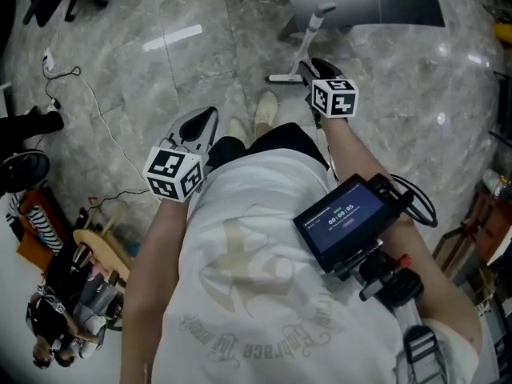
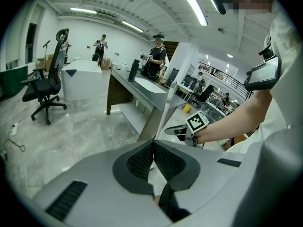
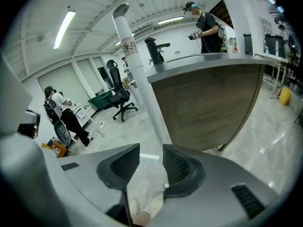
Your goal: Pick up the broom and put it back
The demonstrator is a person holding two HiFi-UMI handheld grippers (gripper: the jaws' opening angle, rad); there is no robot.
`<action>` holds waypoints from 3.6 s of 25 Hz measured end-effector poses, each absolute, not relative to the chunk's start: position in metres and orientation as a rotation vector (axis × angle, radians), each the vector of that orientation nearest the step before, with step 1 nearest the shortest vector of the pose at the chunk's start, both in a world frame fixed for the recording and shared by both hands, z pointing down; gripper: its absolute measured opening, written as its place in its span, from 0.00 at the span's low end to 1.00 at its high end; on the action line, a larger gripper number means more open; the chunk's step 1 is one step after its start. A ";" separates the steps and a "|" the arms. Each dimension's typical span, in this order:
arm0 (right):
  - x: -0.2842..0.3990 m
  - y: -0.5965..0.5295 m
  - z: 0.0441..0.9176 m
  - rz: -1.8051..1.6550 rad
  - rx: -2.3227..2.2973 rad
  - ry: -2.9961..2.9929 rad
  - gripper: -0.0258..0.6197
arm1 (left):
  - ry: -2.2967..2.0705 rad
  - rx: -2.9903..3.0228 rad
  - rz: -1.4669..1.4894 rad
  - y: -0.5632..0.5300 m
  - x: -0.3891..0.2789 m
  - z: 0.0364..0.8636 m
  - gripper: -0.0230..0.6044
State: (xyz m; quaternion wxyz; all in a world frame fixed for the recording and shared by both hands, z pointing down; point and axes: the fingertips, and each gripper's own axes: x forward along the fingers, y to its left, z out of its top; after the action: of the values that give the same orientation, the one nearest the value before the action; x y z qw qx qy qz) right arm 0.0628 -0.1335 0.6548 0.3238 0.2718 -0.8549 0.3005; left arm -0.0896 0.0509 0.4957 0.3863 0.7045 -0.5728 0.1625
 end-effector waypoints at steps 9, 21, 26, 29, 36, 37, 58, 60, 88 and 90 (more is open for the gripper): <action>0.041 -0.140 0.699 0.757 0.699 -2.138 0.34 | -1.494 1.718 0.397 0.078 -0.103 0.502 0.06; 0.064 -0.154 0.724 0.736 0.675 -2.062 0.34 | -1.537 1.615 0.378 0.109 -0.087 0.492 0.06; 0.071 -0.158 0.730 0.729 0.671 -2.033 0.34 | -1.534 1.611 0.371 0.108 -0.074 0.488 0.06; 0.082 -0.157 0.737 0.734 0.681 -2.002 0.34 | -1.531 1.616 0.376 0.109 -0.068 0.484 0.06; 0.092 -0.161 0.741 0.683 0.702 -1.984 0.23 | -1.542 1.562 0.391 0.128 -0.068 0.481 0.06; 0.091 -0.162 0.740 0.677 0.703 -1.986 0.23 | -1.545 1.559 0.391 0.128 -0.069 0.481 0.06; 0.104 -0.145 0.742 0.615 0.639 -1.983 0.19 | -1.490 1.636 0.409 0.098 -0.076 0.491 0.06; 0.106 -0.142 0.740 0.609 0.643 -1.985 0.19 | -1.482 1.652 0.414 0.094 -0.077 0.491 0.06; 0.157 -0.155 0.697 0.583 0.927 -1.992 0.19 | -1.274 1.900 0.458 0.031 -0.084 0.514 0.06; 0.166 -0.148 0.685 0.572 0.952 -1.995 0.19 | -1.260 1.928 0.453 0.031 -0.080 0.510 0.06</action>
State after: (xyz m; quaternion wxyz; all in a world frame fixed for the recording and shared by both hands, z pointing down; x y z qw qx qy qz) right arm 0.1659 -0.1479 0.6854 0.4159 0.3793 -0.7945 0.2280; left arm -0.0799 0.0315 0.5099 0.3868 0.7575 -0.4949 0.1781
